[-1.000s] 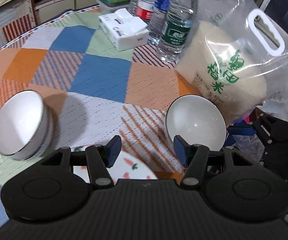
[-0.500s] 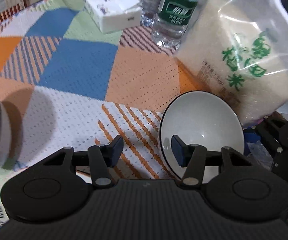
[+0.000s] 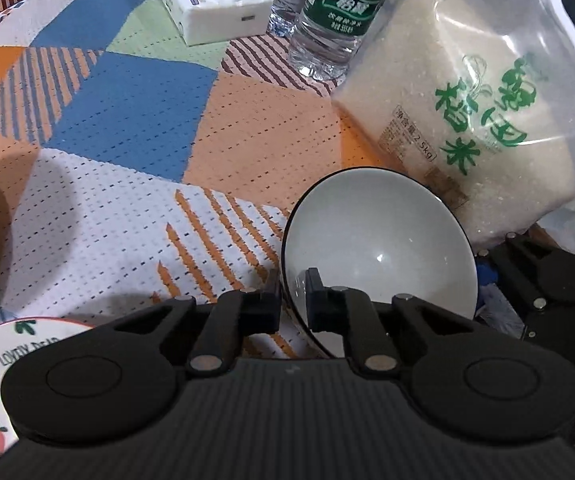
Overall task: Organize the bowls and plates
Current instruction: 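Carry the third bowl onto the bowl stack and open the right gripper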
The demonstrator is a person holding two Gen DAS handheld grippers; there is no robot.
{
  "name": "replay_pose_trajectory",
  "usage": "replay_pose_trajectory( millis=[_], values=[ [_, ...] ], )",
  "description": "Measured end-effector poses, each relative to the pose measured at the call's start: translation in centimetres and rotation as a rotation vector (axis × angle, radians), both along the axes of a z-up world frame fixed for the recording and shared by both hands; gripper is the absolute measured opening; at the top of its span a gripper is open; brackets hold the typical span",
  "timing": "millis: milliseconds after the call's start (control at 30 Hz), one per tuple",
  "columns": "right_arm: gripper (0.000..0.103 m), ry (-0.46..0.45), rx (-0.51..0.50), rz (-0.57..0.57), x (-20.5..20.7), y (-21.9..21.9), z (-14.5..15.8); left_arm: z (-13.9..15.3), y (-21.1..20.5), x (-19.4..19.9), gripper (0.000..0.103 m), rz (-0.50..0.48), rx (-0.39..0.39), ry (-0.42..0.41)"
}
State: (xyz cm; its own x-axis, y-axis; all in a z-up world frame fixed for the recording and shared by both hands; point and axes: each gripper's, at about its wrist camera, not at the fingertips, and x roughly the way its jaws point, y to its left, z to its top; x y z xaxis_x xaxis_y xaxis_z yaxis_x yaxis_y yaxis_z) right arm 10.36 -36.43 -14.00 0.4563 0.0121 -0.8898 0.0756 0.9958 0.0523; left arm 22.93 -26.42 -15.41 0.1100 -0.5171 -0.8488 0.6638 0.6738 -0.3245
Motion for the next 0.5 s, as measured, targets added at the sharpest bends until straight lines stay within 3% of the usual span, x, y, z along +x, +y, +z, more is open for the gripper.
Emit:
replay_pose_trajectory(
  millis=[233,500],
  values=[
    [0.098,-0.039,-0.018,0.025,-0.5,1.9,3.0,3.3,3.3,0.5,0.011,0.022,-0.055,0.031],
    [0.098,-0.103,-0.025,0.066,-1.2,5.9,7.3,8.1,8.1,0.0,0.011,0.046,-0.058,-0.017]
  ],
)
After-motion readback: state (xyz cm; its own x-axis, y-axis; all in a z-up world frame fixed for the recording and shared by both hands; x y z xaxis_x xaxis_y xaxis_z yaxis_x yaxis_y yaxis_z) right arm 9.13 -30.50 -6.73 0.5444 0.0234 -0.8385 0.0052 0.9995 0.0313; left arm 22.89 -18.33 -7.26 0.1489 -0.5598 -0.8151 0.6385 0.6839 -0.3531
